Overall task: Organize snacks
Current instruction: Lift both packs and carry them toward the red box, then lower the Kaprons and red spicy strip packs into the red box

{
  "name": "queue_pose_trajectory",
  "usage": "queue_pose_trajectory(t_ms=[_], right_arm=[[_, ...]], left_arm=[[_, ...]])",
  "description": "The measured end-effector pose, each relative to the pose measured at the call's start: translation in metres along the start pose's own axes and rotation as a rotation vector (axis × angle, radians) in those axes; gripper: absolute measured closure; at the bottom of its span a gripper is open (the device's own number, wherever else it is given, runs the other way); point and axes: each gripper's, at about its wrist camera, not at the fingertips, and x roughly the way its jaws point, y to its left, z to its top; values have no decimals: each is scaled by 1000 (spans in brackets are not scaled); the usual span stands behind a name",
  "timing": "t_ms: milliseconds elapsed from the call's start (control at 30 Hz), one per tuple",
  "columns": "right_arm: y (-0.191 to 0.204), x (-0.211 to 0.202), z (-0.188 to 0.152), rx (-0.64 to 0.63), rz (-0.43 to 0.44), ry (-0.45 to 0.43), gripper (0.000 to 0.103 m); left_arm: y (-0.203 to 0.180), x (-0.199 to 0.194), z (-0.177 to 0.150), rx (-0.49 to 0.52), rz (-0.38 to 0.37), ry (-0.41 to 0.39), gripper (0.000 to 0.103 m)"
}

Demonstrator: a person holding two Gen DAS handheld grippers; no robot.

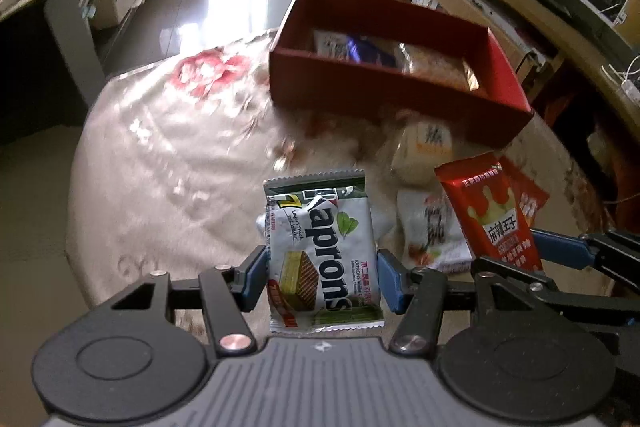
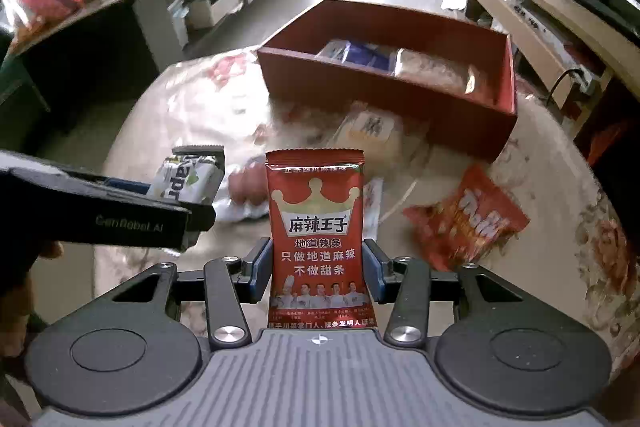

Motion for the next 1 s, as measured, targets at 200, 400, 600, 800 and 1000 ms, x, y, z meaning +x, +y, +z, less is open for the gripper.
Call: queue_pose_trajectory(t_ms=[200, 400, 600, 800, 1000], right_arm=[[-15, 4, 21, 23, -15, -38, 48], [-30, 8, 40, 37, -28, -64, 48], [-41, 13, 57, 43, -38, -81, 48], [-48, 19, 80, 37, -55, -101, 48], [-54, 30, 103, 31, -69, -110, 48]], left_arm=[[-11, 4, 28, 38, 24, -44, 43], [-25, 11, 53, 65, 35, -70, 43], [-38, 19, 75, 82, 34, -89, 43], [-44, 27, 99, 82, 45, -110, 43], [-43, 40, 124, 64, 57, -117, 43]])
